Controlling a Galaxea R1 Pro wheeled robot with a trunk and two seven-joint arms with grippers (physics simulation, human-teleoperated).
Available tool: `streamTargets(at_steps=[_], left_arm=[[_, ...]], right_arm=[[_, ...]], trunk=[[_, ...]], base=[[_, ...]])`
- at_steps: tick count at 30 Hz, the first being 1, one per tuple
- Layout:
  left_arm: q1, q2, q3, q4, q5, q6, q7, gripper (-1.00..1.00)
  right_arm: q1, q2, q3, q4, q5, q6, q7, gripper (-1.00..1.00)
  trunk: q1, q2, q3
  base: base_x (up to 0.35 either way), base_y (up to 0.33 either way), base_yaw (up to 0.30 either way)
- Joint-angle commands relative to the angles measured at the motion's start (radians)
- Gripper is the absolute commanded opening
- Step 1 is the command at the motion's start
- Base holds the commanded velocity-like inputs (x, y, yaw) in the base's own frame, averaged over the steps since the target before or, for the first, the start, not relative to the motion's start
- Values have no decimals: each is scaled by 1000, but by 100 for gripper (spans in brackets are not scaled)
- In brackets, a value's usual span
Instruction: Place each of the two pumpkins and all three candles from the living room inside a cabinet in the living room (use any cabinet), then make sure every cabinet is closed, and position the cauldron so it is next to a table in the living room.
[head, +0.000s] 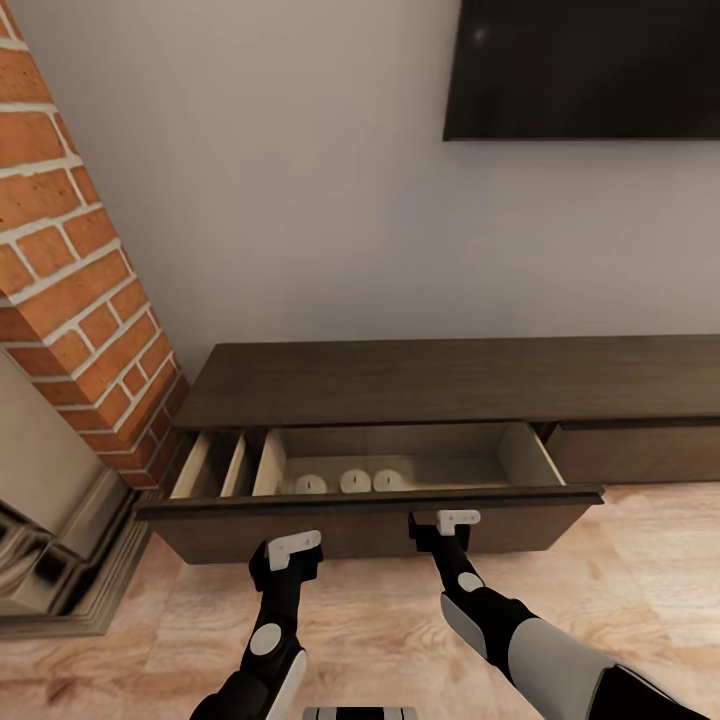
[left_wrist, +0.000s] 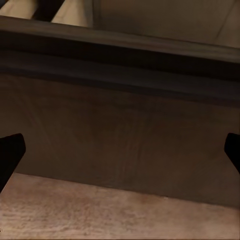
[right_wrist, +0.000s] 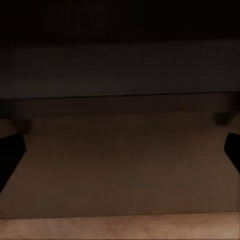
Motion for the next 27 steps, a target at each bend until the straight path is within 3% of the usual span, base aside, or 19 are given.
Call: streamTargets(at_steps=[1,9,27], left_arm=[[-1,1,-3,0,10,-4,5,100],[-1,1,-3,0,10,-5,5,100],[-1,-1,-5,0,10,-3,4,100]], right_arm=[[-1,0,9,0,-3,-3,-6,100],[-1,0,9,0,-4,-3,-6,100],[-1,1,9,0,-4,-3,-6,100]], trunk=[[0,0,-1],[0,0,-1],[0,0,-1]], base=[[208,149,0],[253,152,0],[199,12,0]])
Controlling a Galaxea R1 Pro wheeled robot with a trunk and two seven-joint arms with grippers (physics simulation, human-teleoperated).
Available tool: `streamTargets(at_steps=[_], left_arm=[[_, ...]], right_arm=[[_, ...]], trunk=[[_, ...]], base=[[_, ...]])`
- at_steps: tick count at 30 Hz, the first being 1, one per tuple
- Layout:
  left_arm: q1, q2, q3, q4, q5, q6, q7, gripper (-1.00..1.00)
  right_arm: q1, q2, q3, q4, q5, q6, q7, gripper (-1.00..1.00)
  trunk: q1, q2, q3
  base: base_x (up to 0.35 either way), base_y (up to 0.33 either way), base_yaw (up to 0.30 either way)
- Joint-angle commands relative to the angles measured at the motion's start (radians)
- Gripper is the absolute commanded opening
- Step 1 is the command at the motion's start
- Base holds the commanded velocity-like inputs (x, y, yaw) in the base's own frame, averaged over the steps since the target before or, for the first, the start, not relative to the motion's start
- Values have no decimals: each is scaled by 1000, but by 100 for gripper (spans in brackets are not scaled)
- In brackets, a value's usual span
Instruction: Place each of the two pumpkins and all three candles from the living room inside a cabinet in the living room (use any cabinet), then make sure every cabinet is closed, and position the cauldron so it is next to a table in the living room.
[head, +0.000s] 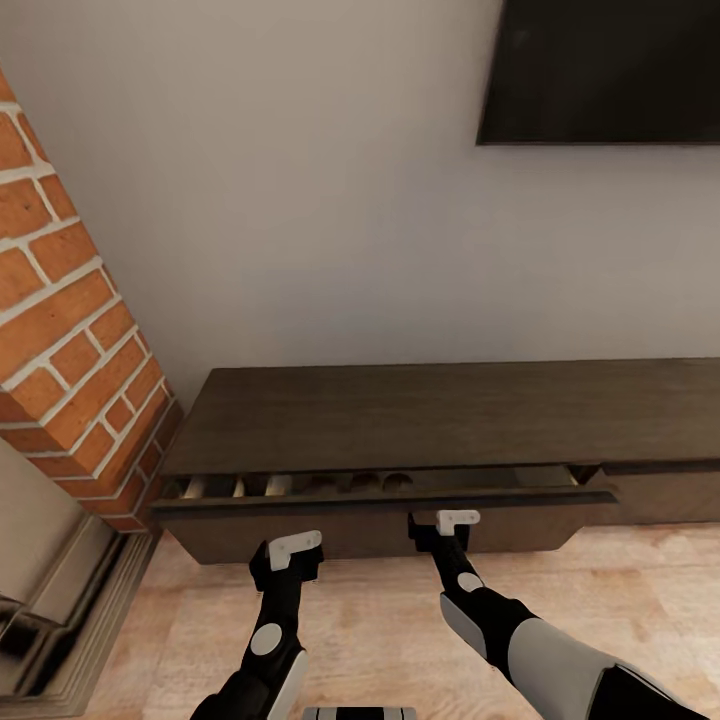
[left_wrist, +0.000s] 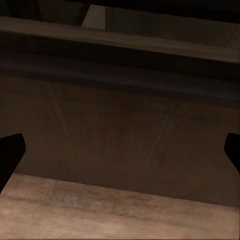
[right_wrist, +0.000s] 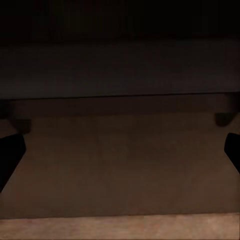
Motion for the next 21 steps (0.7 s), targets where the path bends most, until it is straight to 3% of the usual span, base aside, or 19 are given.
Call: streamTargets(at_steps=[1,7,21], left_arm=[[-1,0,-3,0,10,-5,5,100],[-1,1,-3,0,10,-7,5,100],[-1,0,-5,-3,11,-10,5,100]], right_arm=[[-1,0,6,0,-5,-4,-7,100],[-1,1,6,0,-5,-4,-7,100],[-1,1,6,0,-5,-4,-7,100]], trunk=[[0,0,-1],[0,0,-1],[0,0,-1]], base=[[221,0,0],[178,0,0],[54,28,0]])
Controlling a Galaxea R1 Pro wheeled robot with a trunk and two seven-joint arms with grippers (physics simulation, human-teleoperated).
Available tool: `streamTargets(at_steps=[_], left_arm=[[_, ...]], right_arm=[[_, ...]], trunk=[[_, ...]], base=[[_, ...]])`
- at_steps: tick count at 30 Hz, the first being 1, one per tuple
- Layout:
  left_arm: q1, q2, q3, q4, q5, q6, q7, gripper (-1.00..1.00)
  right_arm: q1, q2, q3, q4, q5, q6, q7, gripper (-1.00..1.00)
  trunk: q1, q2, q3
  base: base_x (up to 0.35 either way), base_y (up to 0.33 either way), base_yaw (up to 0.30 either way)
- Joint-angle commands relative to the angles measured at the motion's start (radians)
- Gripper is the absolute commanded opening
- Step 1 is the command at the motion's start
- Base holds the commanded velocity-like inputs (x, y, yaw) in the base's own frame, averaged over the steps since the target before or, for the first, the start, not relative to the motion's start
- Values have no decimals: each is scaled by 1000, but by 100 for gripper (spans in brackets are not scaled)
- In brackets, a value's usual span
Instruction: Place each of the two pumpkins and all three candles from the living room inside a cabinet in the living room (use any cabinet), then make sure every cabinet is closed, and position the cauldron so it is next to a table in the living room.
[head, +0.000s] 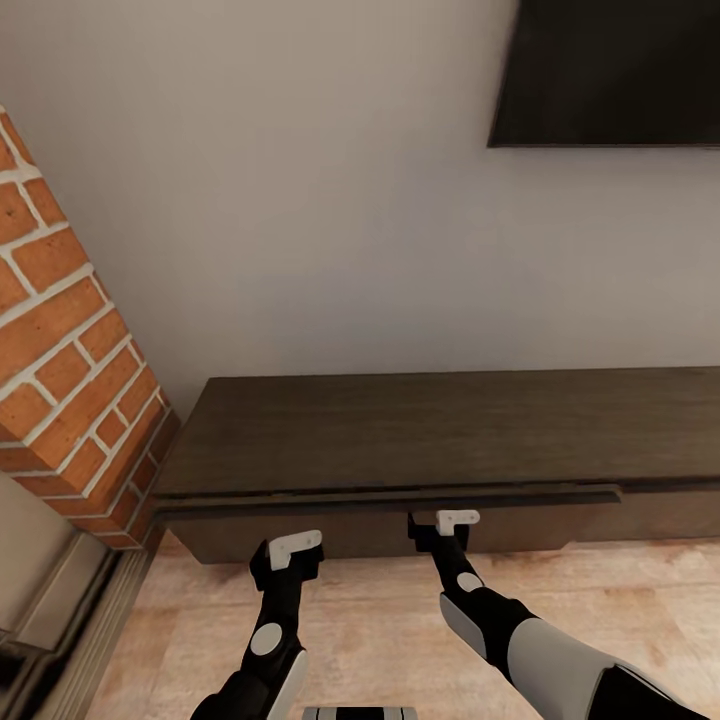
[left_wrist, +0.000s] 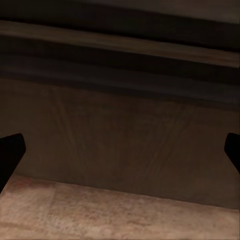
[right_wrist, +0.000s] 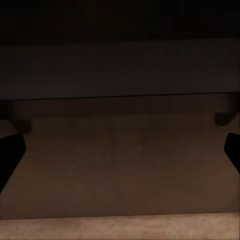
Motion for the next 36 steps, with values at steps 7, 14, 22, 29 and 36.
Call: streamTargets(at_steps=[7,14,22,29,36], left_arm=[[-1,1,-4,-1,10,-6,5,100],[-1,1,-4,-2,10,-7,5,100],[-1,1,-4,-2,11,-5,5,100],[-1,1,-3,-5,13,14,1,100],[-1,-1,4,-230,20,506,2,100]], right_arm=[[-1,-1,8,0,-5,-3,-7,100],[-1,-1,8,0,-5,-3,-6,100],[-1,-1,8,0,-5,-3,-6,100],[-1,5,5,0,-9,17,-7,100],[-6,16,-38,-33,-20,395,-41,100]], trunk=[[0,0,-1],[0,0,-1],[0,0,-1],[0,0,-1],[0,0,-1]], base=[[5,4,0],[46,41,0],[-273,1,0],[-347,0,0],[-346,0,0]])
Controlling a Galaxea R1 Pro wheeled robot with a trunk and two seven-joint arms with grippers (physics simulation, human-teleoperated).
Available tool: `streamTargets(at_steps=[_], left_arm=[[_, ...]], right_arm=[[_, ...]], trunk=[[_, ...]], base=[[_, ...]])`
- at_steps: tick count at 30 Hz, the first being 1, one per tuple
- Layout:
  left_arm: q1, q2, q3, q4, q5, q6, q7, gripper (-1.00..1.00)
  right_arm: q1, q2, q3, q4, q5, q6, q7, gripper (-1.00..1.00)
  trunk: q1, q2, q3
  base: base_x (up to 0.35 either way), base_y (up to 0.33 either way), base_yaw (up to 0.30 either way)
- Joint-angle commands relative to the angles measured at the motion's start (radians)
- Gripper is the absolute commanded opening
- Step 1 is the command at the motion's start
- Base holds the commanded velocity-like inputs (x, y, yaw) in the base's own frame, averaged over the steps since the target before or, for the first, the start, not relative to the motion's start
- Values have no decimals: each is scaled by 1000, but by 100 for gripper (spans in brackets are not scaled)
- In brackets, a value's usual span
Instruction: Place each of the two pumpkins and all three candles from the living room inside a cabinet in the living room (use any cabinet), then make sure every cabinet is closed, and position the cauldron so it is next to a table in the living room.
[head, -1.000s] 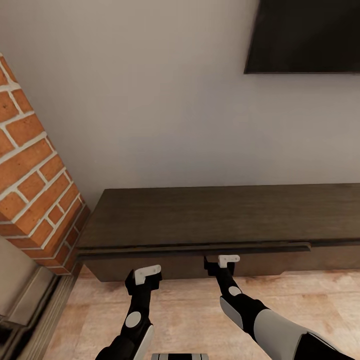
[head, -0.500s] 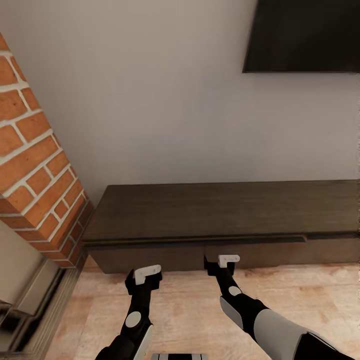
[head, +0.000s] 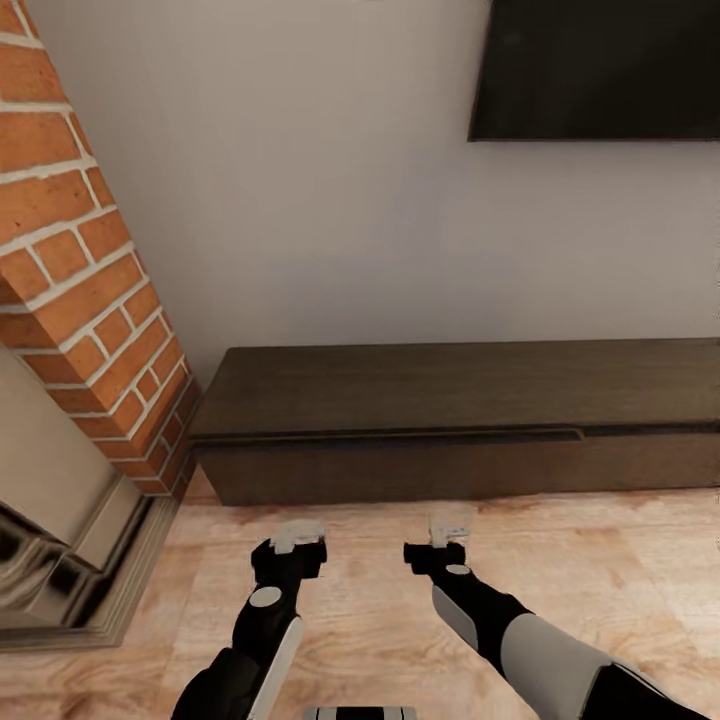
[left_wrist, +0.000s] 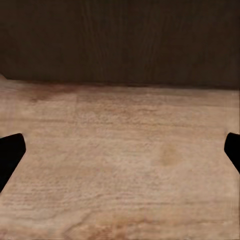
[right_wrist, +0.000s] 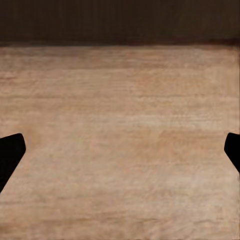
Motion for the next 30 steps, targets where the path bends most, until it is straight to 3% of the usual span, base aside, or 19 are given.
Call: streamTargets(at_steps=[1,5,8,9,11,13,18,22,24,28,30], left_arm=[[-1,1,-1,-26,11,81,8,100],[-9,1,2,-77,12,296,6,100],[-35,1,12,-96,14,439,5,100],[-44,1,33,-98,15,473,5,100],[-55,0,120,-100,33,544,5,100],[-58,-1,179,-102,50,571,6,100],[-60,1,247,-103,61,592,9,100],[-60,5,332,-96,64,594,9,100],[-60,7,366,-90,65,595,8,100],[-60,9,380,-81,65,598,7,100],[-60,11,384,-59,66,598,5,100]], right_arm=[[-2,0,-7,-23,-10,71,-19,100],[-3,-5,-112,-151,-9,363,-98,100],[-3,-13,-194,-192,-8,508,-185,100],[-2,-14,-208,-196,-8,527,-201,100],[-2,-16,-224,-200,-5,551,-222,100],[-2,-16,-228,-202,-3,575,-227,100],[-2,-6,-232,-204,-1,684,-233,100],[-2,0,-231,-215,0,743,-234,100],[-1,-2,-232,-268,0,809,-235,100],[2,-11,-245,-330,-7,894,-235,100],[5,-16,-286,-340,-9,913,-234,100]], trunk=[[-1,0,-1],[-1,0,-1],[-1,0,-1],[-1,0,-1],[-1,0,-1],[-1,0,-1],[-12,21,9],[-28,49,21],[-35,63,27],[-51,91,40],[-58,105,46]], base=[[-304,0,0],[-295,0,0],[-332,0,0],[-342,0,0],[-333,0,0],[-184,0,0],[-40,0,0],[-4,0,0],[-1,0,0],[0,0,0],[0,0,0]])
